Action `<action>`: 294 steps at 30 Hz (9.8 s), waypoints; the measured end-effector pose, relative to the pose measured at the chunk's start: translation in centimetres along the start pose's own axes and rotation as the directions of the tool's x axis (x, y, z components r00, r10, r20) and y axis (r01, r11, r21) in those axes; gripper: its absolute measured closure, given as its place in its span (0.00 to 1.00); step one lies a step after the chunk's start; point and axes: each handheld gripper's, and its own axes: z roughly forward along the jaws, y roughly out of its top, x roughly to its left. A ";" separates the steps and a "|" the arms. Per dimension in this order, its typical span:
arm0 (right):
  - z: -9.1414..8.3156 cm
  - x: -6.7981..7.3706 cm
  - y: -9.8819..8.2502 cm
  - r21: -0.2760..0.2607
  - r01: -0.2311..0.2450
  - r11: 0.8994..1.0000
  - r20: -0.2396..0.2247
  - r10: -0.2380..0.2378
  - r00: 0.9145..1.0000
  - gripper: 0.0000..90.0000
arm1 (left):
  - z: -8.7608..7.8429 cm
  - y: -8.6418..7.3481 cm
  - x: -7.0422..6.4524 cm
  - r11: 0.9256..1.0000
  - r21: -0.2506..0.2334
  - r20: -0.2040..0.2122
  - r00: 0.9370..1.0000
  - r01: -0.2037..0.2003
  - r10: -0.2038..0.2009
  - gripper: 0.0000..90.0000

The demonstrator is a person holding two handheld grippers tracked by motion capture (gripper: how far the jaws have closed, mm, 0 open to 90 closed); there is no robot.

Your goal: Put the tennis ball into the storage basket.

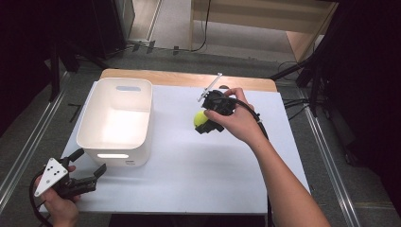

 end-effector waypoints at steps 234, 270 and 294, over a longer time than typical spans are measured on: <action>0.3 3.1 -12.6 -0.317 -0.111 0.942 0.107 0.152 0.983 0.00 | 0.1 0.0 0.0 1.000 0.002 0.003 1.000 0.005 -0.005 0.08; -0.5 2.2 -23.2 -0.603 -0.191 0.775 0.115 0.322 0.940 0.00 | 0.1 0.0 0.0 1.000 0.000 -0.006 1.000 0.002 -0.002 0.08; 0.7 2.4 -29.2 -0.701 -0.213 0.680 0.132 0.417 0.899 0.00 | 0.0 0.0 0.1 1.000 -0.005 -0.002 1.000 0.007 -0.007 0.08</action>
